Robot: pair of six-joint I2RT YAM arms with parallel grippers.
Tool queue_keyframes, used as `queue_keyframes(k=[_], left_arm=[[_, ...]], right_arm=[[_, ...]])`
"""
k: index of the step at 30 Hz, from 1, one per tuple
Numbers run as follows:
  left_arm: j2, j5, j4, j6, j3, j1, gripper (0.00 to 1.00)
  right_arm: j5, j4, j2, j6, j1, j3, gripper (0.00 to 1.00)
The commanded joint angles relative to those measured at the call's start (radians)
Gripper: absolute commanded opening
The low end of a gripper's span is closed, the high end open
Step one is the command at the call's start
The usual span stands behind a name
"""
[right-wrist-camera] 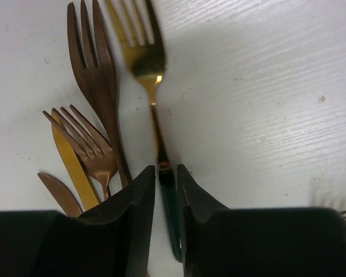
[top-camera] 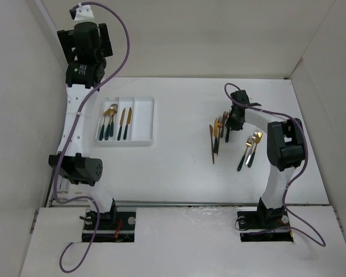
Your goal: Sort the eating utensils into containers
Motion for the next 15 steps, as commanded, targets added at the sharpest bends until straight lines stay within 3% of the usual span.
queue_keyframes(k=[1, 4, 6, 9, 12, 14, 15], left_arm=[[-0.029, -0.001, -0.039, 0.008, -0.081, 0.003, 1.00], [-0.038, 0.041, -0.074, -0.021, -0.121, 0.003, 1.00], [-0.048, 0.053, -0.083, -0.030, -0.135, 0.003, 1.00], [-0.083, 0.065, -0.094, -0.021, -0.147, 0.003, 1.00], [-0.095, 0.075, -0.094, -0.021, -0.175, 0.003, 1.00], [-0.095, 0.075, -0.094, -0.021, -0.193, 0.003, 1.00], [-0.095, 0.085, -0.094, -0.012, -0.193, 0.003, 1.00]], right_arm=[[0.002, -0.069, 0.017, -0.031, -0.003, 0.076, 0.26], [-0.023, -0.133, 0.059, -0.055, -0.003, 0.110, 0.16], [-0.057, -0.175, 0.077, -0.065, -0.003, 0.142, 0.15], [-0.081, -0.220, 0.088, -0.065, 0.006, 0.120, 0.23], [-0.081, -0.220, 0.063, -0.065, 0.036, 0.097, 0.23], [-0.081, -0.220, 0.063, -0.065, 0.036, 0.097, 0.13], [-0.081, -0.229, 0.063, -0.056, 0.036, 0.097, 0.00]])
